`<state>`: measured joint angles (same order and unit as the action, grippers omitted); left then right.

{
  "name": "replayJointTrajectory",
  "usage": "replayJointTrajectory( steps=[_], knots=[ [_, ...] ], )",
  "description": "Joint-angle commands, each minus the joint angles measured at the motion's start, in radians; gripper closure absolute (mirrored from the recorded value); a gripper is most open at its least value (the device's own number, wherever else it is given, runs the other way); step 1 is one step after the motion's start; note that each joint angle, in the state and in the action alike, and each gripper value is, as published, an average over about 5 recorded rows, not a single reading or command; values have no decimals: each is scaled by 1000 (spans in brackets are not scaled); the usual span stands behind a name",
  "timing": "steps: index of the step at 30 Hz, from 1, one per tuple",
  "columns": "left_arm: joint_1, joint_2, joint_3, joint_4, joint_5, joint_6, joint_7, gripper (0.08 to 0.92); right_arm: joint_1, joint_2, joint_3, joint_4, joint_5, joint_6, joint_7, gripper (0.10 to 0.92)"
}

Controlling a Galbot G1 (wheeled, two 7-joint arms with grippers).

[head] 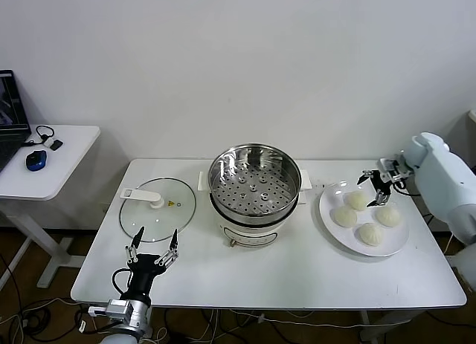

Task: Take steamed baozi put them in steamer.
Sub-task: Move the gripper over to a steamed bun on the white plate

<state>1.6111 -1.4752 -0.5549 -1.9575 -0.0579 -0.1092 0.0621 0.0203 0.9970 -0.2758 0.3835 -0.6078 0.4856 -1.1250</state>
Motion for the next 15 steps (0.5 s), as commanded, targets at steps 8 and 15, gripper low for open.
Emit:
replayJointTrajectory(
  steps=[8, 15],
  knots=[
    [1, -4, 3, 5, -2, -2, 1, 177, -24, 69, 131, -67, -216, 44, 59, 203],
    [3, -4, -2, 9, -5, -5, 0, 177, -30, 70, 143, -73, -228, 30, 60, 203]
  ],
)
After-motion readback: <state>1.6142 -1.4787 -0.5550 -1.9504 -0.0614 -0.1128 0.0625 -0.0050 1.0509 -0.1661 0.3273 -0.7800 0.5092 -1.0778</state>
